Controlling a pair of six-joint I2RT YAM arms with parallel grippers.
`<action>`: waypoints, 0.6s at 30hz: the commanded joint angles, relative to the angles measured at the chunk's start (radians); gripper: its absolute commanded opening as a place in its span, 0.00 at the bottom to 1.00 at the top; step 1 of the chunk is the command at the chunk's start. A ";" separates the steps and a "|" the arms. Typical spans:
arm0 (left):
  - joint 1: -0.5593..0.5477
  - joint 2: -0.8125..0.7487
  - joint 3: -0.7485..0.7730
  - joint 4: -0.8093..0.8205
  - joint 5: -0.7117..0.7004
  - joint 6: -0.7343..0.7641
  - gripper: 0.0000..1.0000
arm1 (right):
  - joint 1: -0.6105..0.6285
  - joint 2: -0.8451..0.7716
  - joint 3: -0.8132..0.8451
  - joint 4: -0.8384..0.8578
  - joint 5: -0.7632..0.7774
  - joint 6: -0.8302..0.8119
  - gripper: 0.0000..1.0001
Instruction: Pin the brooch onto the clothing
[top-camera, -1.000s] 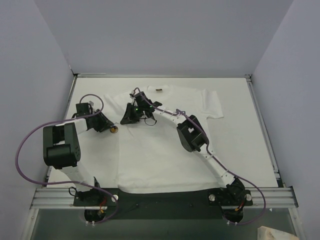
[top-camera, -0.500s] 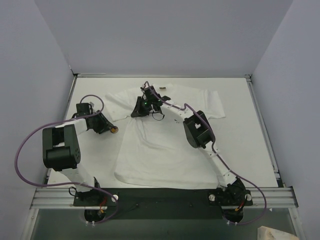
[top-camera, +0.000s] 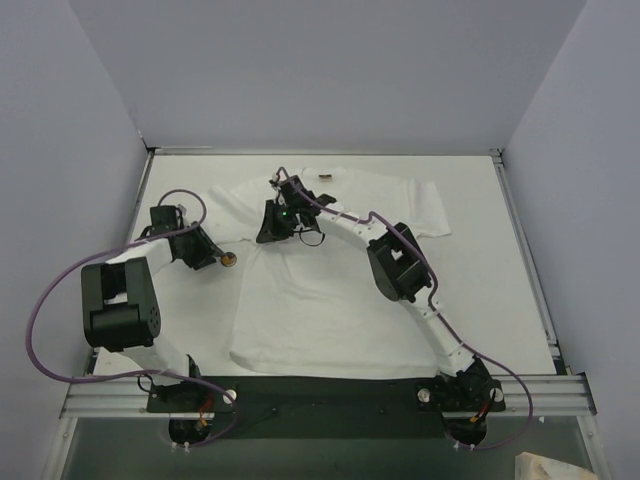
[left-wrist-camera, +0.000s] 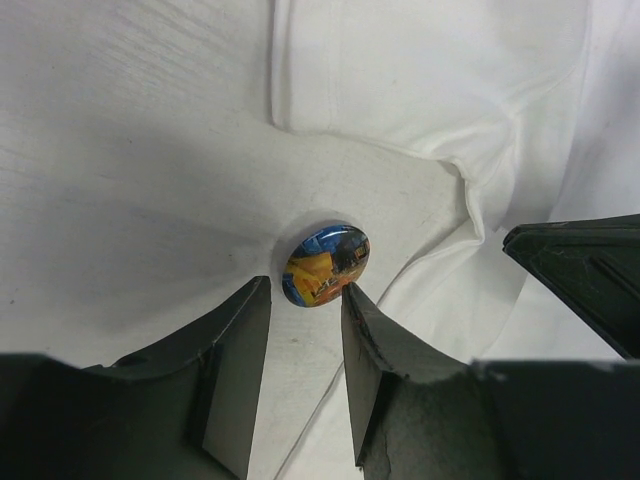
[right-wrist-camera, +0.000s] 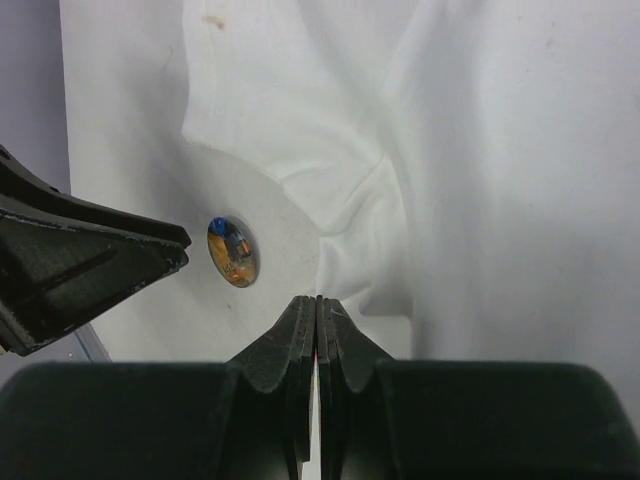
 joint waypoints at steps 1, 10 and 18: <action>-0.002 -0.043 -0.007 -0.021 0.004 0.017 0.44 | 0.000 -0.095 -0.007 -0.021 -0.023 -0.028 0.00; -0.090 -0.155 -0.006 -0.099 0.033 0.068 0.09 | 0.000 -0.170 -0.118 -0.055 -0.003 -0.059 0.00; -0.273 -0.210 -0.079 -0.133 0.001 0.007 0.00 | -0.176 -0.324 -0.279 -0.012 0.032 0.016 0.00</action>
